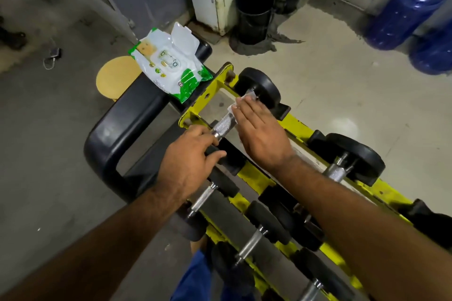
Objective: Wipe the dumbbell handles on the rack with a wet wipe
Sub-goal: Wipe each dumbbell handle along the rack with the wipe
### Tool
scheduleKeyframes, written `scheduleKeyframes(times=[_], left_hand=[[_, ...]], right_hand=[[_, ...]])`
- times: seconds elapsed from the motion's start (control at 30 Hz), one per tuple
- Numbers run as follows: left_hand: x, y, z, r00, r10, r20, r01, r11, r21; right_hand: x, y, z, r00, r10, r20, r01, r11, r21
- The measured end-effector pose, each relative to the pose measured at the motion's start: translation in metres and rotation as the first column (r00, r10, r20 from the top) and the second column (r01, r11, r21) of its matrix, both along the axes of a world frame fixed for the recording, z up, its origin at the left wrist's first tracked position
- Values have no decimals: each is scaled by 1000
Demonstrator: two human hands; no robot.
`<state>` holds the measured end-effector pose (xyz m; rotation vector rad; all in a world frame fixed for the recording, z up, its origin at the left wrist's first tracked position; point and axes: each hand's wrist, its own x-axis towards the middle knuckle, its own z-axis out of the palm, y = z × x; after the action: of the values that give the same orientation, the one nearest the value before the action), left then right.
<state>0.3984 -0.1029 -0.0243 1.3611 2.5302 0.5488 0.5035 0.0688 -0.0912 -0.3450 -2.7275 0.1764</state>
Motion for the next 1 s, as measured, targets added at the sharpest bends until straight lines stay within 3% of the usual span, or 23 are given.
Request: scheduleKeyframes(times=[0.2, 0.33, 0.5, 0.57, 0.67, 0.8, 0.93, 1.0], left_hand=[[-4, 0, 0, 999, 3, 40, -4, 1000, 20], [-6, -1, 2, 998, -10, 55, 8, 999, 31], [-11, -2, -1, 999, -29, 35, 27, 998, 64], [-12, -2, -2, 999, -28, 42, 24, 997, 80], [-12, -1, -4, 999, -27, 46, 23, 996, 82], [-14, -2, -7, 999, -20, 43, 16, 995, 93], [-15, -3, -7, 998, -18, 57, 11, 993, 120], [-14, -2, -6, 999, -14, 46, 9, 993, 117]], right_hand=[[-8, 17, -4, 998, 63, -29, -62, 998, 18], [-12, 9, 1, 999, -51, -9, 51, 999, -16], [-7, 6, -4, 989, 144, 21, -144, 989, 25], [-7, 21, -2, 998, 65, -14, -64, 995, 75], [-11, -2, -4, 999, -42, -34, 42, 999, 3], [-5, -12, -13, 981, 195, 4, -195, 981, 19], [-8, 10, -4, 997, -51, -49, 52, 998, 19], [-12, -7, -9, 999, 27, -40, -27, 1000, 0]])
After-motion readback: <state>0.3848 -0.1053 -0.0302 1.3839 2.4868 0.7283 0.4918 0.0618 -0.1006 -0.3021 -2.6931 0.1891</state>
